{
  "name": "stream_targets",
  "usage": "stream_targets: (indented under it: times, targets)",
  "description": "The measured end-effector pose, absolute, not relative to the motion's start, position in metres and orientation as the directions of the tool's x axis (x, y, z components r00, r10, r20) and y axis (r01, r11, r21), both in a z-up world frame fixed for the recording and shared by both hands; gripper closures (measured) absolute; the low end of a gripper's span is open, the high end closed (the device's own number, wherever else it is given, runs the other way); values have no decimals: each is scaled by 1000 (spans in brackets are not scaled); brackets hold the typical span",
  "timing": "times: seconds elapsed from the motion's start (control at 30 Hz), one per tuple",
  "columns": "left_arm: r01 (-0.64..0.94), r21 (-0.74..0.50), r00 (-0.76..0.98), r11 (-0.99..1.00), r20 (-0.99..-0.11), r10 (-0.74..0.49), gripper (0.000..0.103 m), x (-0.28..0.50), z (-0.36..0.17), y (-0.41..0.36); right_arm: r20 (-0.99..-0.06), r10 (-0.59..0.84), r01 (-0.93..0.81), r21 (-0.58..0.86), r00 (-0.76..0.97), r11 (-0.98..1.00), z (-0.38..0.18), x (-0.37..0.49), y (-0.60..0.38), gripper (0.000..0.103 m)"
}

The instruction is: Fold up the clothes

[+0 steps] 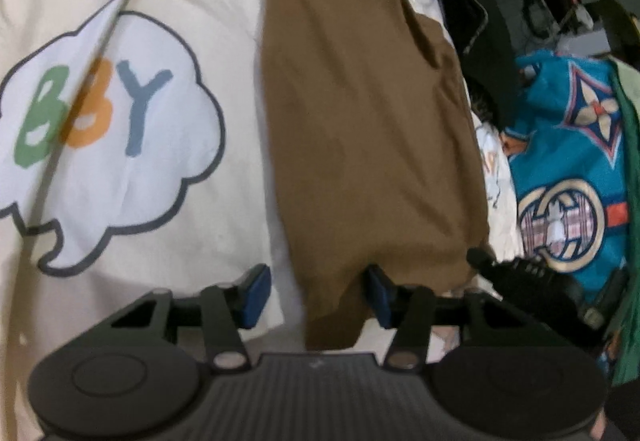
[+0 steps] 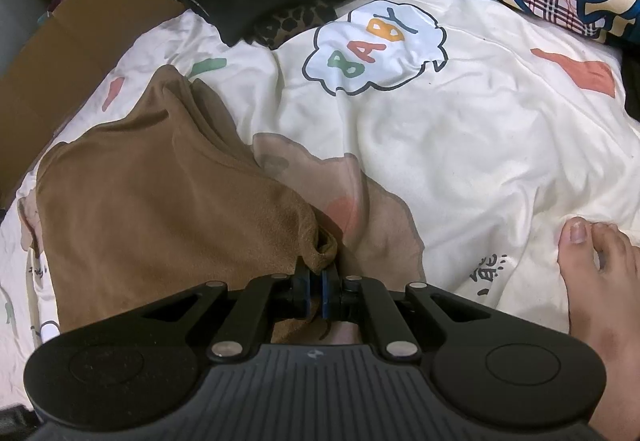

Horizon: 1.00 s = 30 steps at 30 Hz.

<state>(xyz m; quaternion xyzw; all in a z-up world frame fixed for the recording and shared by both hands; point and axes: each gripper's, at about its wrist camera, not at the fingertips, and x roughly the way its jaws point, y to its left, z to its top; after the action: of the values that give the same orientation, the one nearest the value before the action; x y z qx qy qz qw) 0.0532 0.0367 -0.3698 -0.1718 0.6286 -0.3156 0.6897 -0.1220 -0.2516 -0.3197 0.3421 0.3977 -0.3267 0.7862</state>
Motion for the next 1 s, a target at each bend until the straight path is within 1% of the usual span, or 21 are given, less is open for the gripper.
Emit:
stream_targets:
  times: [0.07,0.13,0.17,0.23,0.33,0.4,0.47,0.5,0.53,0.67,0.77,0.83,0.9,0.93,1.0]
  targets:
    - [249,-615,4,748,-771,-636,54,51,-369,36,-850,-240,786,280,470,551,-321,-122,-252,99]
    - [245,-607,2,756,-780,-626,66,50,-370,39,-851,-239,788,280,468,549,-322,-121,-253,99]
    - [242,-605,0,759,-782,-623,69,50,-371,40,-851,-240,789,279,467,548,-322,-120,-253,99]
    - [234,-601,-4,764,-786,-618,79,50,-374,43,-852,-240,790,278,466,547,-323,-120,-252,99]
    - [233,-591,-9,772,-795,-606,84,48,-375,45,-853,-239,791,277,464,546,-323,-120,-252,99]
    - [225,-592,-23,774,-798,-603,85,48,-372,47,-856,-239,792,271,458,547,-322,-120,-253,98]
    - [218,-592,-37,776,-800,-599,85,48,-369,49,-862,-245,799,255,443,545,-317,-119,-252,94]
    - [215,-592,-44,777,-801,-597,85,48,-368,50,-864,-248,803,251,438,541,-314,-119,-251,91]
    - [211,-591,-50,778,-802,-596,85,47,-366,51,-866,-251,807,248,433,537,-311,-118,-251,90]
    - [219,-565,-24,795,-818,-575,83,48,-350,56,-862,-272,815,238,428,527,-296,-119,-248,86]
    - [216,-560,5,800,-819,-574,79,49,-337,60,-854,-277,805,239,440,542,-282,-120,-248,80]
    - [221,-555,26,802,-818,-574,73,50,-330,61,-849,-273,796,247,453,553,-274,-119,-249,75]
    - [230,-548,45,804,-820,-571,72,53,-322,58,-846,-264,786,255,464,563,-265,-115,-250,73]
    - [235,-544,52,805,-820,-570,72,55,-320,56,-846,-256,779,258,468,572,-260,-112,-251,68]
    - [241,-542,64,805,-819,-570,72,58,-315,53,-850,-224,754,265,477,600,-252,-102,-251,60]
